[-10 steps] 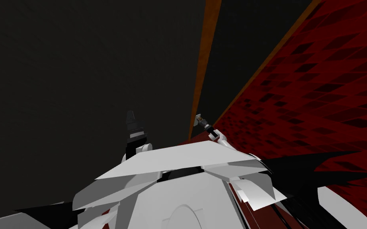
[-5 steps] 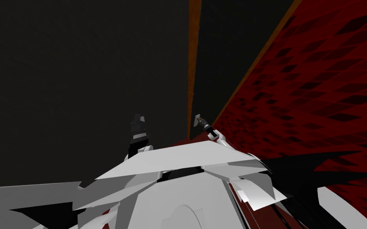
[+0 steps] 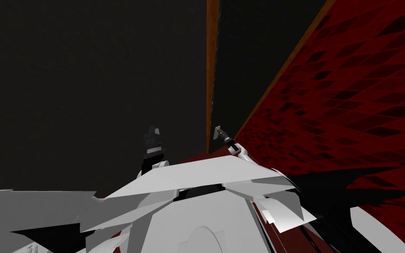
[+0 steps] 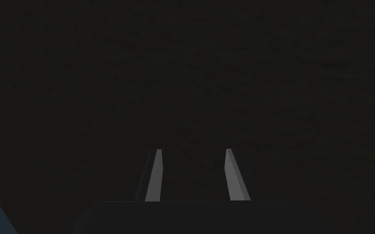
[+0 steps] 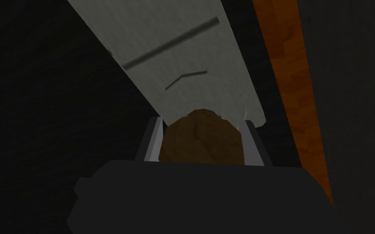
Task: Pull the door open
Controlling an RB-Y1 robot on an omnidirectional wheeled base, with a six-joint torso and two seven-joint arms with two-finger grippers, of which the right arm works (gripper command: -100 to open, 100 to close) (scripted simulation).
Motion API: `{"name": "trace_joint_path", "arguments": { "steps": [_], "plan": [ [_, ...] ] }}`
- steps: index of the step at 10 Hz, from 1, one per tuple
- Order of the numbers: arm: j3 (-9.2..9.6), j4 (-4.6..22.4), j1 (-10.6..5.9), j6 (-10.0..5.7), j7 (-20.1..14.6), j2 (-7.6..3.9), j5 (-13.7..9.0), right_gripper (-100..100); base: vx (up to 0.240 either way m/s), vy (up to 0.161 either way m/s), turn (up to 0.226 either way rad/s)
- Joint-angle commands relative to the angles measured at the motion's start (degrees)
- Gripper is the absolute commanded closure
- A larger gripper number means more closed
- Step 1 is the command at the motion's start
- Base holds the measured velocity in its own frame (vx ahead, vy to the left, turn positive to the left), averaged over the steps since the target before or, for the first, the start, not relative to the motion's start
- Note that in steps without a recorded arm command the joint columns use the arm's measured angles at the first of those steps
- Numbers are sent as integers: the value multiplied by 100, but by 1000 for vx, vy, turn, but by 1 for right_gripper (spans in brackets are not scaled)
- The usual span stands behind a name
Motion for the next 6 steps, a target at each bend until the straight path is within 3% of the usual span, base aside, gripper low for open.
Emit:
{"name": "trace_joint_path", "arguments": {
  "steps": [1,6],
  "plan": [
    [31,-164,27,41,-161,16,-166,100,-30,-26,50],
    [214,-271,19,134,-937,126,-976,100,-96,-85,92]
  ]
}}
